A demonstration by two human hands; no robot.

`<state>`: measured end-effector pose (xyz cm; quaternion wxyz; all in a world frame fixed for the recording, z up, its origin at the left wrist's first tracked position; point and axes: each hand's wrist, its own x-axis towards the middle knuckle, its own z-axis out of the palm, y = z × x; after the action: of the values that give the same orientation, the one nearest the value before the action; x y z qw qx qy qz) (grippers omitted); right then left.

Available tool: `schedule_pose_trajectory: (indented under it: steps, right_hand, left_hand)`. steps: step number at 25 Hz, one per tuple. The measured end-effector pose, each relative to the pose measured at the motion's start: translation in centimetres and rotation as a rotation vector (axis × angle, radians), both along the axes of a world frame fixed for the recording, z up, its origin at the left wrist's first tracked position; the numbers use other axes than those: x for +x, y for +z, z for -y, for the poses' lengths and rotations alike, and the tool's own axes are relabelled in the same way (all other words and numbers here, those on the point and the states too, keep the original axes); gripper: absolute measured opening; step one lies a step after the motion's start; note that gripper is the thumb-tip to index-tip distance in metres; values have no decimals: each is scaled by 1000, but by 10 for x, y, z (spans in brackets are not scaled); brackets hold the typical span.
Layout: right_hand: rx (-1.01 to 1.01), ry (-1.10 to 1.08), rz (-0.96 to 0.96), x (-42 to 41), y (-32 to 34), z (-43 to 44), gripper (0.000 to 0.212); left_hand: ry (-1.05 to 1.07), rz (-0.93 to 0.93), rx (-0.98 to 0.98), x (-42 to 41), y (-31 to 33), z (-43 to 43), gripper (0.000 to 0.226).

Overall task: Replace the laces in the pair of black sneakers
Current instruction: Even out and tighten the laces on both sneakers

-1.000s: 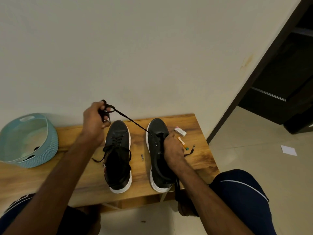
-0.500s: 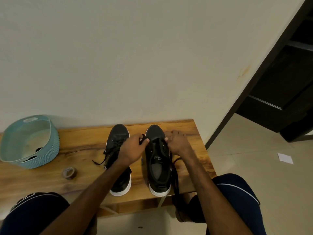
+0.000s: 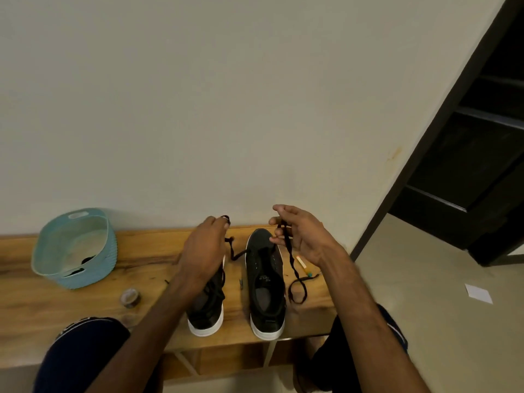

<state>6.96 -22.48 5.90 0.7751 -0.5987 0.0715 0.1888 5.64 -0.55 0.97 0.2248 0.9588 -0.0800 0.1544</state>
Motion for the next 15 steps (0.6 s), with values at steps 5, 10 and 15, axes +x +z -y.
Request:
schedule_pose_trajectory:
  steps: [5, 10, 15]
  right_hand:
    - [-141, 26, 242, -11, 106, -15, 22]
    - [-52, -2, 378, -24, 192, -37, 18]
    - [189, 51, 463, -50, 252, -47, 29]
  left_hand:
    - [-60, 164, -351, -18, 111, -3, 18]
    - [-99, 244, -303, -26, 208, -4, 18]
    - [-169, 347, -758, -50, 288, -6, 20]
